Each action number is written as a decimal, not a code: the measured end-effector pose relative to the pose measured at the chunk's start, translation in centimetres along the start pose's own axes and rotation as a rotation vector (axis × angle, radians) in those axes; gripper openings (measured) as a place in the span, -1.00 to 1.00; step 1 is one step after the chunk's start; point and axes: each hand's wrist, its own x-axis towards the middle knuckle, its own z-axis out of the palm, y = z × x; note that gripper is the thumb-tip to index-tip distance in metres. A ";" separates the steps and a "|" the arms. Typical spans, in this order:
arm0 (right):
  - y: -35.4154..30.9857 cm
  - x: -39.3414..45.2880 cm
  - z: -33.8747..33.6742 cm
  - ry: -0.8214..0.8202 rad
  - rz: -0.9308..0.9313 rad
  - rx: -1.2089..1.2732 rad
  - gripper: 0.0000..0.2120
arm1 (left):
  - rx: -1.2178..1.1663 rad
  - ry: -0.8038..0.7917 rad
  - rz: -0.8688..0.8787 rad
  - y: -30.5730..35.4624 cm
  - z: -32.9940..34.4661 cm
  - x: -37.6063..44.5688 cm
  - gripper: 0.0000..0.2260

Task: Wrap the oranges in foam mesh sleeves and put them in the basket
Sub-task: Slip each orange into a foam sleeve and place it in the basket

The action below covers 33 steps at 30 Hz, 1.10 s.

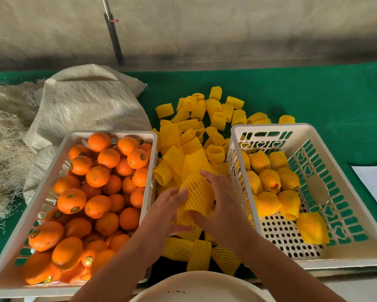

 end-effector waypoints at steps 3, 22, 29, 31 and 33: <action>0.0 -0.5 -0.2 -0.160 0.008 0.130 0.07 | -0.154 -0.060 -0.040 0.3 0.0 1.1 -0.51; 19.2 -3.5 -13.4 0.201 0.795 -0.056 -0.18 | 1.348 0.331 0.197 -7.4 -8.8 1.5 -0.31; 25.9 -4.0 -13.5 -0.218 0.915 -0.479 -0.09 | 1.251 0.339 0.131 -10.3 -9.5 2.1 -0.38; 25.9 -3.3 -13.2 -0.222 0.884 -0.588 -0.03 | 1.252 0.343 0.141 -10.6 -9.6 2.2 -0.41; 25.6 -2.9 -12.7 -0.229 0.868 -0.654 0.06 | 1.259 0.350 0.155 -10.9 -9.6 2.3 -0.43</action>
